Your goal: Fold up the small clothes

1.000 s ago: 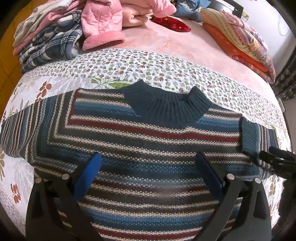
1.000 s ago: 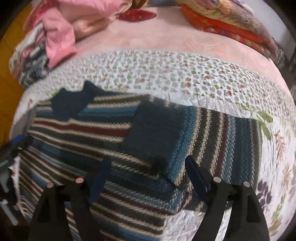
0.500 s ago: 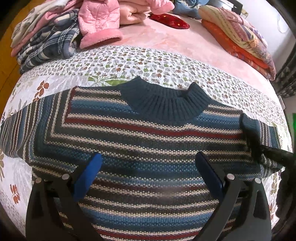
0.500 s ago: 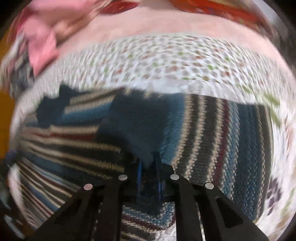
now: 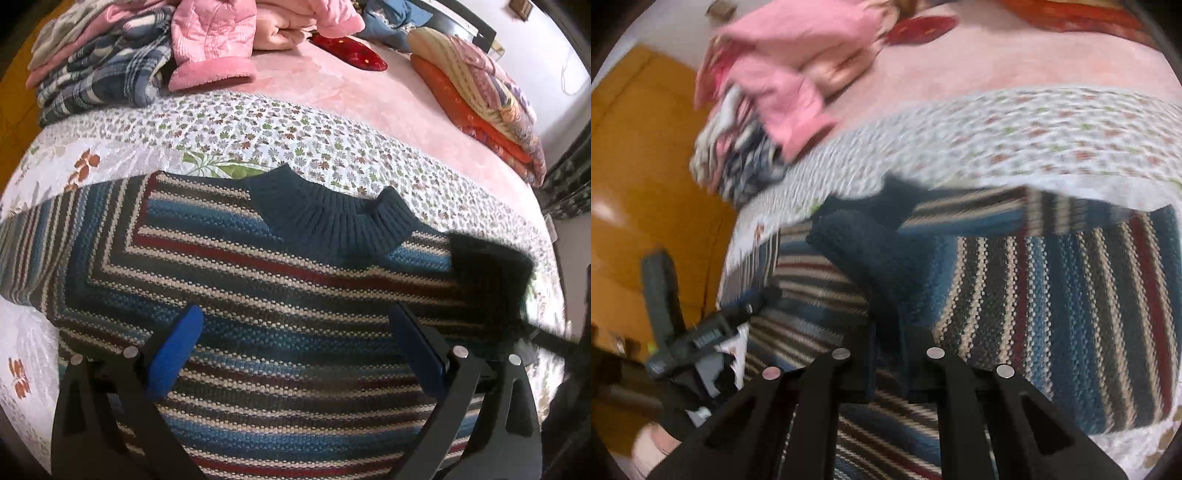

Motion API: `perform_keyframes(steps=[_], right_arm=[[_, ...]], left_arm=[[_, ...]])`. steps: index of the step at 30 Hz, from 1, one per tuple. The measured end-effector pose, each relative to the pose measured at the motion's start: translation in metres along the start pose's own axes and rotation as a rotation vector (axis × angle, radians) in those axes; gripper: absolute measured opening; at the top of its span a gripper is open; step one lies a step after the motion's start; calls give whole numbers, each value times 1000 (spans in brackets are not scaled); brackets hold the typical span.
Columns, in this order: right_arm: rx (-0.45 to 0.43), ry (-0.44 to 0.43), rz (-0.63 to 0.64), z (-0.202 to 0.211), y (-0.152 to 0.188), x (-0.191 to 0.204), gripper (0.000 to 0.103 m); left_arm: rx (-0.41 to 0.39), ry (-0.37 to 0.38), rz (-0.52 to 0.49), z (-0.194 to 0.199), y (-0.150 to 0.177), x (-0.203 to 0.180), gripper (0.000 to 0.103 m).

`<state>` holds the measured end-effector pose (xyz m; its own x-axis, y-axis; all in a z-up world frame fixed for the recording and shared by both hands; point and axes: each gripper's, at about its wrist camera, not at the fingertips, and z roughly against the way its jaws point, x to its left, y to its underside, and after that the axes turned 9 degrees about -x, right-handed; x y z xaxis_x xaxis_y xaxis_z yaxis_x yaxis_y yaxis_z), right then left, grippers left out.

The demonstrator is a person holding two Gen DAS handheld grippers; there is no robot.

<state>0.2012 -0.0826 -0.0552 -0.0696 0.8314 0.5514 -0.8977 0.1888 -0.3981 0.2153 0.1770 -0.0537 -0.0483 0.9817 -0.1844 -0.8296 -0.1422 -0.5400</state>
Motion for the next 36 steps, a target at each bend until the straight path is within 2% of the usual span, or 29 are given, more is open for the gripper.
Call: perform_keyframes(steps=[6, 8, 9, 10, 12, 15, 20, 24, 27, 29, 31, 32, 33, 35, 36], right_arm=[[117, 104, 141, -51, 34, 30, 10], [149, 119, 164, -58, 43, 28, 15], [160, 113, 166, -59, 44, 28, 21], [180, 88, 162, -59, 45, 27, 30], [187, 36, 154, -49, 44, 24, 36], [124, 8, 140, -19, 30, 14, 42], [-17, 106, 34, 35, 2, -37, 44], [-89, 161, -55, 64, -8, -79, 44], [-108, 198, -91, 65, -12, -95, 44], [-106, 219, -100, 66, -12, -106, 44], [-101, 241, -103, 66, -10, -112, 44], [-98, 249, -101, 66, -9, -114, 44], [-95, 258, -98, 66, -8, -116, 44], [-90, 278, -87, 65, -7, -118, 44], [-88, 286, -83, 65, -7, -119, 44]], left_arm=[[78, 41, 56, -14, 5, 8, 100], [104, 49, 68, -21, 8, 10, 100], [115, 55, 74, -23, 9, 10, 100], [130, 67, 82, -26, 10, 10, 100], [164, 98, 103, -32, 14, 9, 100], [239, 162, 139, -44, 22, 4, 100], [351, 237, 183, -61, 39, -10, 100], [371, 272, 154, -64, 43, -24, 99], [376, 301, 128, -66, 45, -37, 99], [381, 308, 104, -67, 46, -44, 93], [381, 303, 74, -68, 46, -51, 75], [381, 297, 63, -69, 46, -53, 71], [376, 287, 54, -69, 46, -53, 64], [365, 256, 33, -69, 45, -54, 47], [358, 235, 22, -69, 45, -53, 35]])
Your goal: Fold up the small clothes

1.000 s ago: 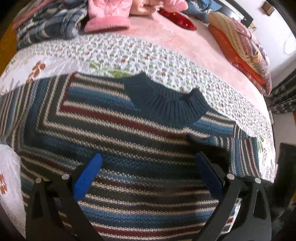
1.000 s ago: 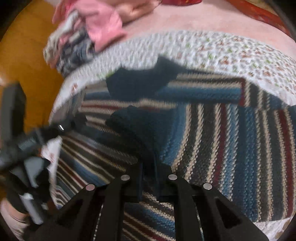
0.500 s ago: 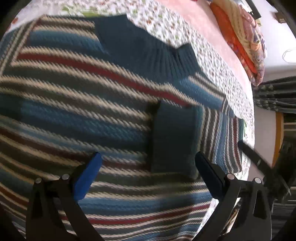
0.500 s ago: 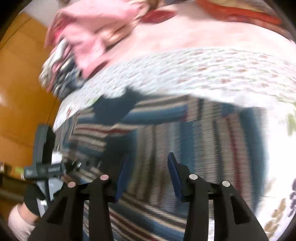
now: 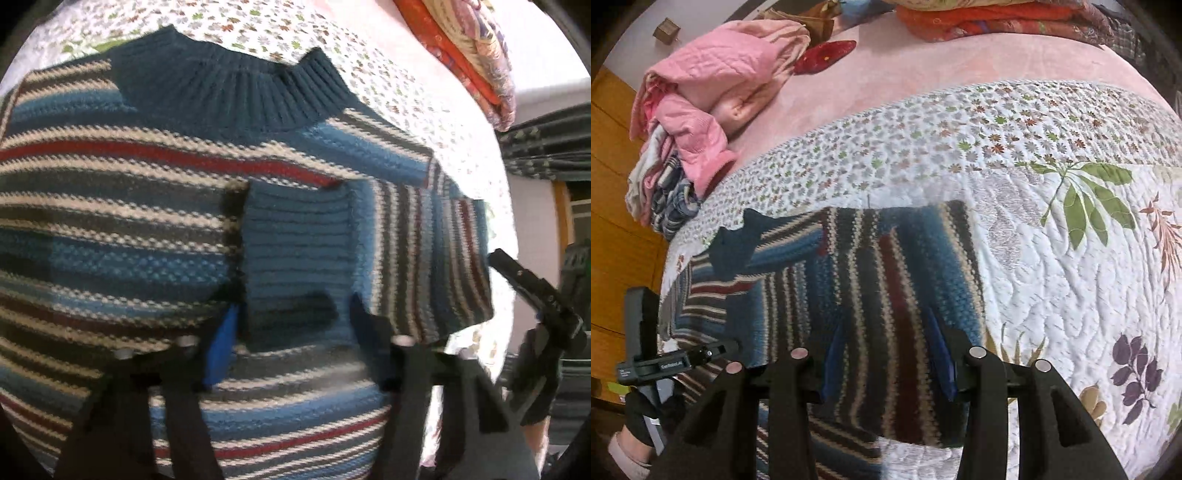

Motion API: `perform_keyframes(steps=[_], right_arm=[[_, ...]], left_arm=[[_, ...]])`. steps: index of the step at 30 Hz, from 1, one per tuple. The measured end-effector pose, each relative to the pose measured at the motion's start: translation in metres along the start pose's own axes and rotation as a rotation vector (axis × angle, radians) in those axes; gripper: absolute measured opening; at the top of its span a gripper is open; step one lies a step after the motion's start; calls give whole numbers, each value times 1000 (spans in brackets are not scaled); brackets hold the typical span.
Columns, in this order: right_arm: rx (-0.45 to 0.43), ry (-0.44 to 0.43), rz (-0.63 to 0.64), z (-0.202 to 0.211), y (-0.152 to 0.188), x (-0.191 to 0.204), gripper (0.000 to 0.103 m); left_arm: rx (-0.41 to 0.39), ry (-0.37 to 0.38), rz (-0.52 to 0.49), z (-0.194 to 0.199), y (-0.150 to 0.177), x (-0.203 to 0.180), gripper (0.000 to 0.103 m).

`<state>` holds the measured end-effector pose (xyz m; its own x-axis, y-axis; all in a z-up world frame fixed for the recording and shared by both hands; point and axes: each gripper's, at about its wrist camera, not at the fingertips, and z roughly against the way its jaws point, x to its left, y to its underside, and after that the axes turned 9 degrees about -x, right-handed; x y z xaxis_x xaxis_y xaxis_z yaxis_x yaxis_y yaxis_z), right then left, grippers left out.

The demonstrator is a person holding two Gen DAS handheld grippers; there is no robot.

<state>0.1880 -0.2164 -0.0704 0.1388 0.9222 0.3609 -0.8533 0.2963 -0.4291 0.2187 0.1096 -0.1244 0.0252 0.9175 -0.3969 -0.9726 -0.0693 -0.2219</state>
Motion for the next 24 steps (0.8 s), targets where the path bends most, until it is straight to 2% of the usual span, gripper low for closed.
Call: perform_keyframes(steps=[1, 2, 4, 10, 14, 18, 24], right_arm=[[0, 6, 2, 0, 0, -1, 44], [-1, 12, 1, 0, 0, -1, 44], [-2, 21, -10, -2, -1, -4, 44], [-8, 50, -57, -3, -5, -18, 44], [-8, 53, -76, -5, -5, -22, 44], [-5, 44, -121, -4, -5, -31, 46], [30, -14, -180, -10, 1, -39, 51]], left_arm=[[-11, -26, -9, 2, 0, 1, 26], [-22, -37, -11, 4, -1, 2, 22], [-43, -26, -6, 10, -3, 4, 12], [-129, 90, -44, 41, -16, -13, 8], [-170, 129, -49, 58, -22, -16, 7], [-211, 142, -3, 76, -31, 0, 6], [-305, 110, 43, 110, -46, 38, 6]])
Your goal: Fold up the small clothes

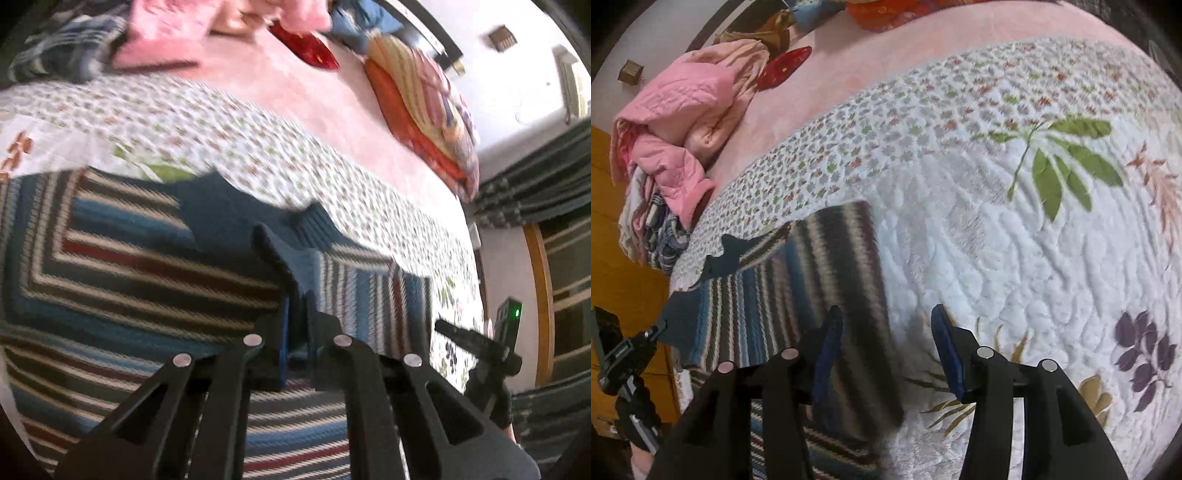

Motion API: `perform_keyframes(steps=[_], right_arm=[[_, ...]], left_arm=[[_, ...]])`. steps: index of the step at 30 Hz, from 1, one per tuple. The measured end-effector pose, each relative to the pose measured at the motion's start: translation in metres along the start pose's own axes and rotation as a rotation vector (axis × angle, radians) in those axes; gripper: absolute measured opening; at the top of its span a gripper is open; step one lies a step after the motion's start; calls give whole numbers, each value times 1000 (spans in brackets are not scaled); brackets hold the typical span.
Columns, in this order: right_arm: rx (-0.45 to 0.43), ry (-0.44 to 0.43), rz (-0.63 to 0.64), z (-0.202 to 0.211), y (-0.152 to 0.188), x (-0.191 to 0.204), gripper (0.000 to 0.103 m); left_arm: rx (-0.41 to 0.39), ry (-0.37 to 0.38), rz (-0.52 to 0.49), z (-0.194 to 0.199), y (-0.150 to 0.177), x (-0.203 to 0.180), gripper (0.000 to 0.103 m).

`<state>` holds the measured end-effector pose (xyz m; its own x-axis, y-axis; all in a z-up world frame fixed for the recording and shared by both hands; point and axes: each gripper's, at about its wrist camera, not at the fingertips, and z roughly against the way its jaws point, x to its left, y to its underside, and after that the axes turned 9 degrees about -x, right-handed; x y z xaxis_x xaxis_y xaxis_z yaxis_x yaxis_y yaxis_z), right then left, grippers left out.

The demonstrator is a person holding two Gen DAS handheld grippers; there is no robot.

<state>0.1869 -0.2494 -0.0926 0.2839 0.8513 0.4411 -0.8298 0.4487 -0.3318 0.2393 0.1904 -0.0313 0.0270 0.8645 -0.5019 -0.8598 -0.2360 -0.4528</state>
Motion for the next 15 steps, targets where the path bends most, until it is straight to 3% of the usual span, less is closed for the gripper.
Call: perform_keyframes(steps=[6, 15], right_arm=[[58, -85, 45, -9, 9, 21, 51], [130, -50, 130, -36, 28, 49, 51]], left_arm=[[-42, -18, 56, 21, -15, 38, 6], [-54, -110, 104, 29, -21, 80, 5]])
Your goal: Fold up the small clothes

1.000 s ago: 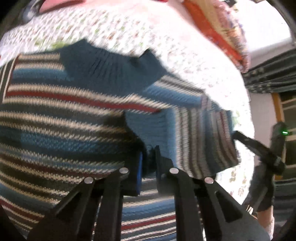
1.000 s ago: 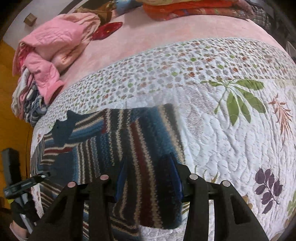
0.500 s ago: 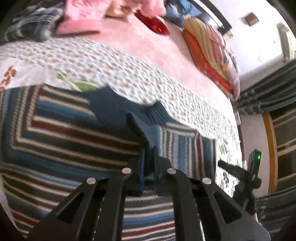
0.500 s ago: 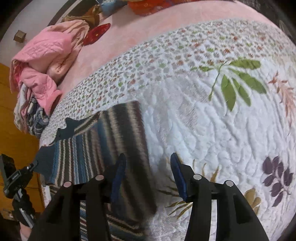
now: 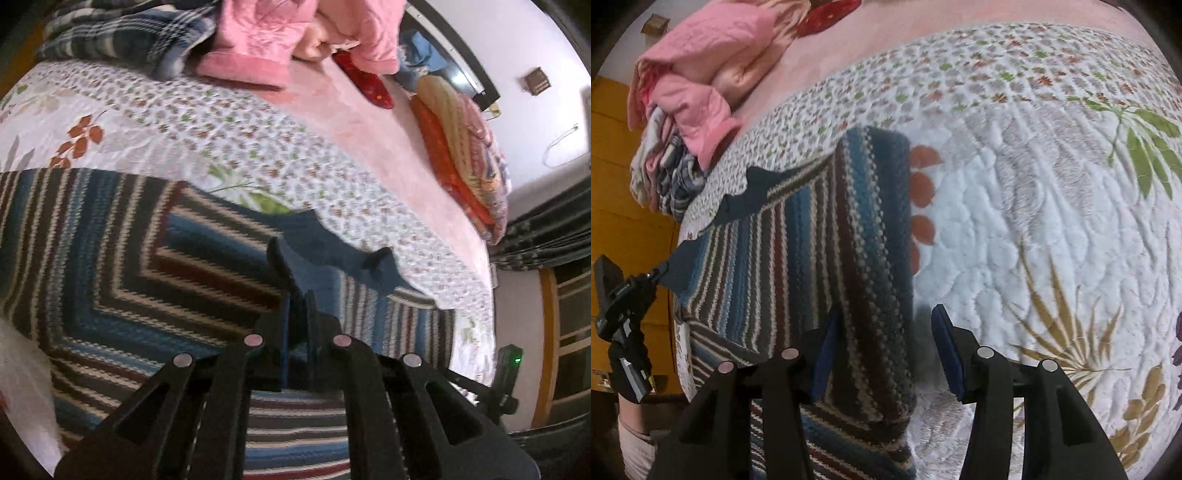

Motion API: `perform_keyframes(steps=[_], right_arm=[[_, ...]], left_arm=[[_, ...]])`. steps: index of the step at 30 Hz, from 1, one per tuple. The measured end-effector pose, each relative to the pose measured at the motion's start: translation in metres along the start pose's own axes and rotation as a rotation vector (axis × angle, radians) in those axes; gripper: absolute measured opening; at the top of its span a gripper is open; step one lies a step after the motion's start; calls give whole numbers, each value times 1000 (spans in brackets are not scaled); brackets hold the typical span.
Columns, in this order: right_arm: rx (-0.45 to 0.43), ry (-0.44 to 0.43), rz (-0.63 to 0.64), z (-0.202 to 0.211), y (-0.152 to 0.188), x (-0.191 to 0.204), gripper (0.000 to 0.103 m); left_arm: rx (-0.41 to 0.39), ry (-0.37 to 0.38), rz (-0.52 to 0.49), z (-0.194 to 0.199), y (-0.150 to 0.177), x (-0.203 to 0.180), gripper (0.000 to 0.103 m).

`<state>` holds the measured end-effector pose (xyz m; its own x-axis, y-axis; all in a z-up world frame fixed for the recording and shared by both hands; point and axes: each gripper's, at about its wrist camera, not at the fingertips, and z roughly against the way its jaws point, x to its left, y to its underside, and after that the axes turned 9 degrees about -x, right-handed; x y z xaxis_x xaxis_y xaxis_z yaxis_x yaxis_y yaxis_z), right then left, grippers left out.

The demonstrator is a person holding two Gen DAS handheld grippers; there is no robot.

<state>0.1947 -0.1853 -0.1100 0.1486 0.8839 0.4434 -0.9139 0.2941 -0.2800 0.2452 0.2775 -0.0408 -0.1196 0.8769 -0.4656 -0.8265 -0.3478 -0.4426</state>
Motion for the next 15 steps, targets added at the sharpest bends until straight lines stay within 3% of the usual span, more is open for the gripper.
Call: perform_keyframes(steps=[3, 9, 11, 12, 15], right_arm=[[5, 25, 6, -8, 2, 1, 45], [11, 99, 44, -18, 7, 7, 45], [11, 111, 54, -17, 6, 10, 46], [5, 111, 54, -16, 5, 11, 46], [-80, 122, 77, 3, -4, 25, 47]], left_arm=[[51, -65, -11, -14, 8, 14, 6], [142, -218, -10, -39, 26, 48, 9], [135, -253, -6, -36, 24, 55, 13], [124, -261, -2, -31, 21, 57, 20], [33, -253, -21, -7, 7, 50, 32]])
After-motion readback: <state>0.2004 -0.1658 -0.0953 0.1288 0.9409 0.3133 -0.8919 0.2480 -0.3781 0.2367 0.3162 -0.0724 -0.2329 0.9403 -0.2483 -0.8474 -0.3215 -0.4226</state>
